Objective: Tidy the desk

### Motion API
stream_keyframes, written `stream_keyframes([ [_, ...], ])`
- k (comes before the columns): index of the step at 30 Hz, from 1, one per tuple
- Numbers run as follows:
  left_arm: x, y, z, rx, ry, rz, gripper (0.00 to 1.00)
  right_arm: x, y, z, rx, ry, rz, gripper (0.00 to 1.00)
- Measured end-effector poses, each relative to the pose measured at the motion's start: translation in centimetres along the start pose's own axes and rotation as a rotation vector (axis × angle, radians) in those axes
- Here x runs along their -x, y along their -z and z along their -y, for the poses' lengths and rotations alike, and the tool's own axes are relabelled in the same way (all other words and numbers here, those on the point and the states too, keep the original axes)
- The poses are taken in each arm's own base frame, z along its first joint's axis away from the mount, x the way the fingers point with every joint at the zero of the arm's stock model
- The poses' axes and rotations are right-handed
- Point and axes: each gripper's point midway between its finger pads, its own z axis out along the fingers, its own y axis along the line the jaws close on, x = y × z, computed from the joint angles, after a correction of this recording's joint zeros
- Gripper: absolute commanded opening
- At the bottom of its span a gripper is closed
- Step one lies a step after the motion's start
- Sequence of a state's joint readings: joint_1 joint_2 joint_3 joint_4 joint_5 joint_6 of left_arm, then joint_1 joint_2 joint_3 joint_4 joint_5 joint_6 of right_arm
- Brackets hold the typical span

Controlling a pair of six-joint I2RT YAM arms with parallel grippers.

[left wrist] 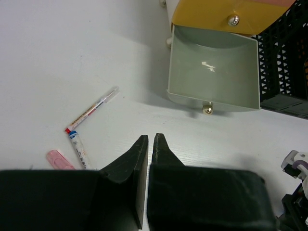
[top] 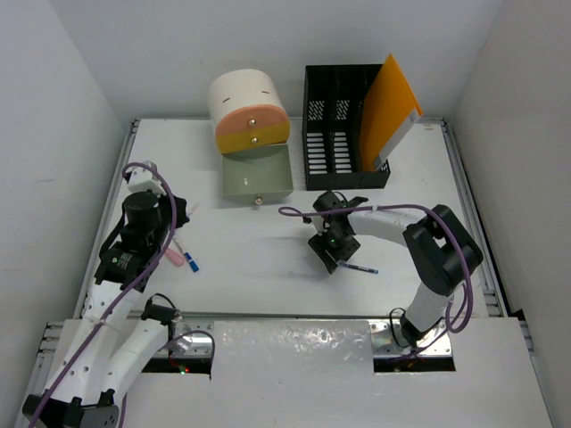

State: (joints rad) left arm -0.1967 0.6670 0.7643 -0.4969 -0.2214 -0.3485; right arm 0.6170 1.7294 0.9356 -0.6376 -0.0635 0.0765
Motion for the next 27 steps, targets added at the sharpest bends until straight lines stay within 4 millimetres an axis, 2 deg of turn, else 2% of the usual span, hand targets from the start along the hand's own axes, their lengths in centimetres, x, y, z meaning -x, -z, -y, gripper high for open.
stream_keyframes([
  [1,0.0,0.0,0.0,0.001,0.0,0.0,0.0,0.0,-0.2,0.2,-0.009,0.0,0.002,0.58],
  [4,0.1,0.0,-0.1,0.004,-0.003,0.003,0.0,0.0,-0.3,0.6,-0.033,-0.002,0.004,0.28],
  [5,0.1,0.0,-0.1,0.005,-0.003,0.004,0.0,0.0,-0.4,0.7,-0.039,-0.003,0.004,0.16],
  [6,0.1,0.1,-0.1,0.006,-0.003,0.005,0.0,-0.1,-0.4,0.7,-0.04,-0.006,0.003,0.0],
  [10,0.2,0.1,-0.3,0.013,-0.006,0.01,0.0,-0.4,-0.3,0.4,-0.027,-0.05,0.014,0.0],
  [13,0.3,0.1,-0.4,0.021,-0.007,0.015,0.0,-1.5,0.1,-0.1,-0.011,-0.079,0.002,0.0],
  [16,0.3,0.1,-0.5,0.026,-0.01,0.016,0.0,-1.0,1.6,-0.6,0.004,-0.109,0.017,0.0],
  [18,0.1,-0.1,-0.6,0.026,-0.01,0.014,0.0,2.1,3.8,-1.1,0.021,-0.129,0.087,0.0],
  [20,-0.2,-0.2,-0.6,0.028,-0.011,0.008,0.0,7.9,7.3,-1.5,0.041,-0.144,0.25,0.0],
  [22,-0.3,-0.4,-0.6,0.029,-0.012,0.005,0.0,14.3,11.5,-1.9,0.066,-0.163,0.455,0.0],
  [24,-0.4,-0.6,-0.6,0.026,-0.012,0.002,0.0,19.6,15.5,-2.2,0.099,-0.198,0.642,0.0],
  [27,-0.4,-0.7,-0.5,0.022,-0.011,0.003,0.0,25.0,18.4,-2.6,0.156,-0.265,0.812,0.0],
])
